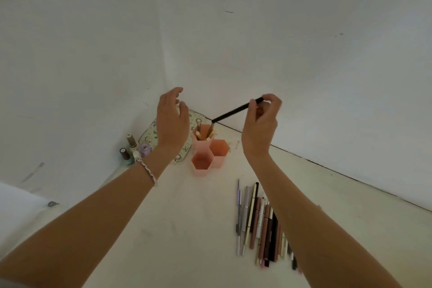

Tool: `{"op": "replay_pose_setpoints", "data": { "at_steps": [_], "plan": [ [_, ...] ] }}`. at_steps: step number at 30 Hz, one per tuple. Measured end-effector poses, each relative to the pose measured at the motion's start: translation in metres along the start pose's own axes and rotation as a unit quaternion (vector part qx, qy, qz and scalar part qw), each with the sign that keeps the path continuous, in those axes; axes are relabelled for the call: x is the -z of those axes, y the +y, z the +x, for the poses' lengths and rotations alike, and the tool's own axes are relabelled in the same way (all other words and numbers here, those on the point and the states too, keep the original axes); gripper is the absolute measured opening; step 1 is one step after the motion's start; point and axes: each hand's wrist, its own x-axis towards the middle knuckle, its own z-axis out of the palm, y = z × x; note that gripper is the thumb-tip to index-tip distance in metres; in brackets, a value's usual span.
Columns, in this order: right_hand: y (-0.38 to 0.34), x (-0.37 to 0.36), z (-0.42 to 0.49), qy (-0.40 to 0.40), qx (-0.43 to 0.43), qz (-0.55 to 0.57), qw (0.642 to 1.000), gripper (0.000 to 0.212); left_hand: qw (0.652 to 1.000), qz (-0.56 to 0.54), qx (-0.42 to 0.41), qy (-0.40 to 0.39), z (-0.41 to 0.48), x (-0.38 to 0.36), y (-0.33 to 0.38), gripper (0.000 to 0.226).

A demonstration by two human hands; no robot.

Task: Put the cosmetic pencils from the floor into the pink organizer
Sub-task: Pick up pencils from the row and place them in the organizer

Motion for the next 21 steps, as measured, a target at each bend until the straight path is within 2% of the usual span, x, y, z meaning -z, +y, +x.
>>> {"op": "replay_pose_setpoints", "data": {
  "at_steps": [3, 6, 7, 9, 11, 14, 16, 18, 21],
  "plan": [
    [0.005, -0.019, -0.009, -0.089, 0.019, -0.054, 0.994, 0.015, 1.000, -0.029, 0.012, 0.003, 0.006, 0.010, 0.006, 0.032],
    [0.017, -0.029, -0.025, -0.215, 0.047, -0.167, 0.961, 0.014, 0.998, -0.055, 0.023, 0.000, 0.005, 0.014, 0.012, 0.032],
    [0.020, -0.030, -0.029, -0.234, 0.072, -0.186, 0.951, 0.014, 0.998, -0.059, 0.027, -0.003, 0.003, 0.014, 0.015, 0.032],
    [0.024, -0.026, -0.035, -0.209, 0.104, -0.176, 0.956, 0.018, 0.997, -0.065, 0.027, -0.016, -0.007, 0.011, 0.024, 0.032],
    [0.022, -0.017, -0.033, -0.146, 0.077, -0.154, 0.974, 0.021, 0.996, -0.066, 0.009, -0.052, -0.027, 0.001, 0.031, 0.027],
    [0.028, 0.007, -0.023, -0.120, 0.014, -0.160, 0.980, 0.024, 0.983, -0.004, -0.032, -0.179, -0.077, -0.028, 0.037, 0.019],
    [0.035, 0.026, -0.018, -0.126, -0.016, -0.170, 0.977, 0.023, 0.955, 0.093, -0.045, -0.279, -0.110, -0.051, 0.032, 0.016],
    [0.043, 0.046, -0.014, -0.126, -0.039, -0.181, 0.975, 0.022, 0.913, 0.180, 0.002, -0.366, -0.136, -0.074, 0.026, 0.017],
    [0.054, 0.069, -0.016, -0.130, -0.062, -0.190, 0.971, 0.020, 0.861, 0.268, 0.069, -0.427, -0.153, -0.091, 0.020, 0.024]
  ]
}}
